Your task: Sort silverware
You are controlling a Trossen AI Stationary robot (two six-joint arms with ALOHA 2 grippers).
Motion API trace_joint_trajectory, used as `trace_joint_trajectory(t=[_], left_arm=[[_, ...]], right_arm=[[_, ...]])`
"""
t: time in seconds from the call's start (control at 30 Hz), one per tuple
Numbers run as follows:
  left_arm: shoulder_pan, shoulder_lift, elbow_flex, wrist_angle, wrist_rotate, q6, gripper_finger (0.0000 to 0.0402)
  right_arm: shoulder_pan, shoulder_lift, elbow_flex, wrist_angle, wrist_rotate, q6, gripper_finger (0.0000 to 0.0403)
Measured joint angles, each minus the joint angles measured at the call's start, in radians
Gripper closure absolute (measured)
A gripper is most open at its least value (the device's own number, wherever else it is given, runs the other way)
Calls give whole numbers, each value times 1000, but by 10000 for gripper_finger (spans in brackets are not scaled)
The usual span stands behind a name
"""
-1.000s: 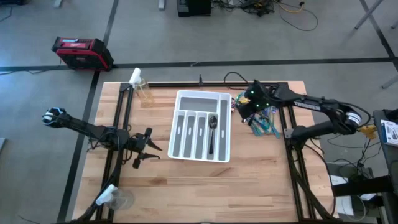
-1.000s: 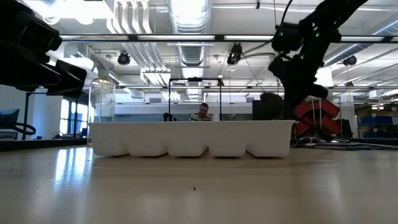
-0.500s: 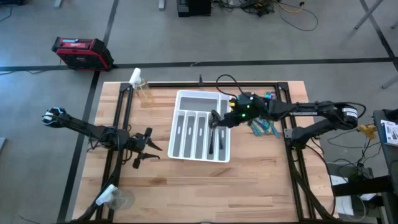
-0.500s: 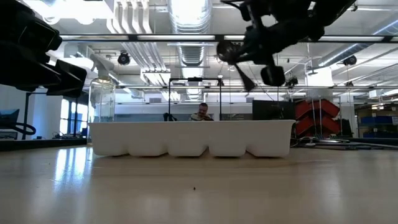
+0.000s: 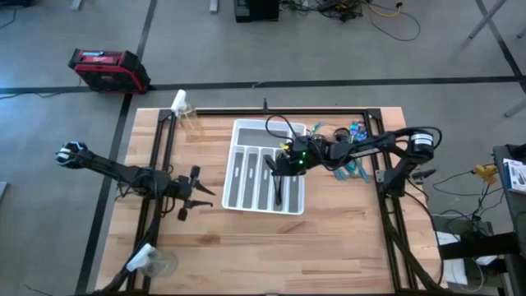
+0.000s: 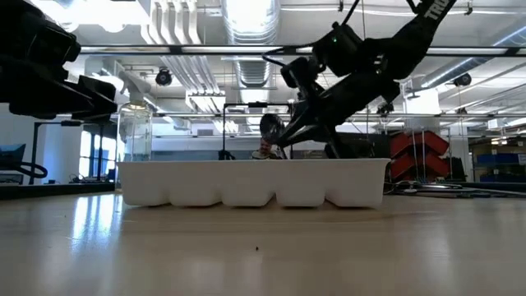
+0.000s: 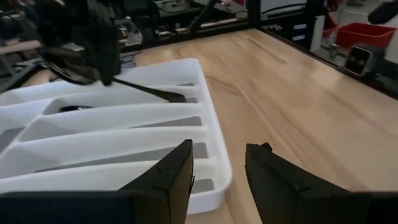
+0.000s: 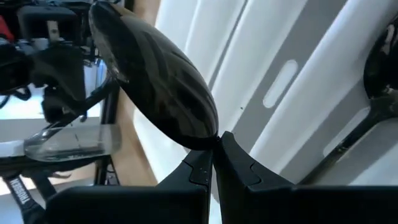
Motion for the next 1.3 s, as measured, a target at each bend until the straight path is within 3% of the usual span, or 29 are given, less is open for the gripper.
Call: trace_joint_trajectory(t=[0.33, 0.47, 0.7, 0.93, 1.13, 1.3], left_arm=[[0, 4, 0, 239, 17, -226, 269], [0, 3, 0, 334, 18, -207, 269], [-1, 12, 0, 363, 13, -220, 269], [0, 68, 0, 382, -144, -213, 269], [-1, 138, 0, 482, -96, -194, 269], [-1, 182, 0, 549, -94, -239, 269]], right_arm=[[-17, -37, 1, -162, 56, -83, 403], [-17, -61, -1, -186, 68, -111, 403], [-17, -147, 7, -337, 135, -138, 403], [-25, -142, 5, -469, 137, -144, 403], [-34, -109, 5, -459, 165, -215, 399], [-37, -116, 5, -468, 160, -280, 369]])
